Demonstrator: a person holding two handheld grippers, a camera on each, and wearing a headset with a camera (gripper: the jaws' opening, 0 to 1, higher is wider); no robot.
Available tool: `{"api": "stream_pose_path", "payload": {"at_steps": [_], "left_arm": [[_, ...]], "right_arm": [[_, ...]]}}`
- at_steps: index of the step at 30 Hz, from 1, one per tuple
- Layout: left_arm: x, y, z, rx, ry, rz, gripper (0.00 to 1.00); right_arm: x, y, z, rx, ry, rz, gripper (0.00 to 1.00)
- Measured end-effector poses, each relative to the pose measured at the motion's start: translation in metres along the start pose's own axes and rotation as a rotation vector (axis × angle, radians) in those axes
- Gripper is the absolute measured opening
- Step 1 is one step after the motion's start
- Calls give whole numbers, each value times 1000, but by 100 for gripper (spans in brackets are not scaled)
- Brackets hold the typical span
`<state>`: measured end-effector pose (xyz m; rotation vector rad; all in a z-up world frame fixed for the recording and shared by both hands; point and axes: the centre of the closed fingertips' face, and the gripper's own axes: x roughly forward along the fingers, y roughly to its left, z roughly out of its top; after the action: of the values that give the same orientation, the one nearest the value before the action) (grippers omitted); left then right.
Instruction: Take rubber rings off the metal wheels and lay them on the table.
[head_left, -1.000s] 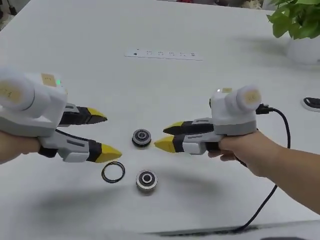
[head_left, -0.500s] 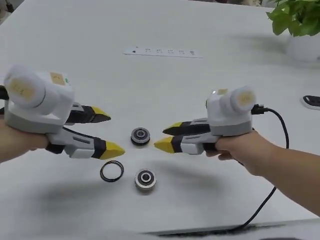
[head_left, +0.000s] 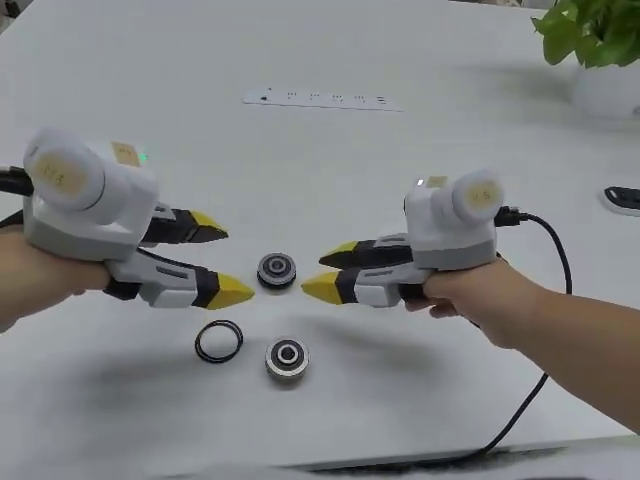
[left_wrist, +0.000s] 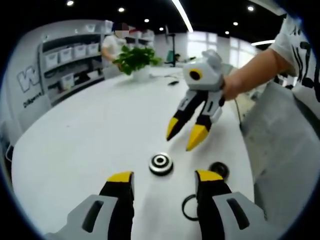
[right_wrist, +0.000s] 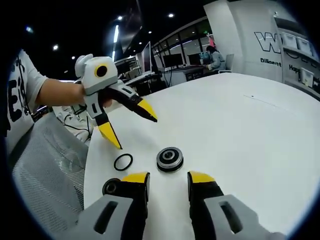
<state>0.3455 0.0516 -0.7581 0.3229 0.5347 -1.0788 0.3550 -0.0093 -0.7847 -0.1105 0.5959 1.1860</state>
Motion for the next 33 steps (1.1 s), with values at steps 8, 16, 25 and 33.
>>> {"api": "stream_pose_path", "payload": {"at_steps": [8, 16, 25, 33], "left_arm": [[8, 2, -1, -8, 4, -8, 48], [16, 2, -1, -10, 12, -17, 46], [21, 4, -3, -7, 20, -17, 44], [26, 5, 0, -7, 14, -23, 40]], "right_arm": [[4, -1, -1, -5, 5, 2, 28], [11, 0, -2, -16, 14, 6, 27], [15, 0, -2, -17, 12, 10, 27], [20, 1, -1, -20, 12, 14, 26]]}}
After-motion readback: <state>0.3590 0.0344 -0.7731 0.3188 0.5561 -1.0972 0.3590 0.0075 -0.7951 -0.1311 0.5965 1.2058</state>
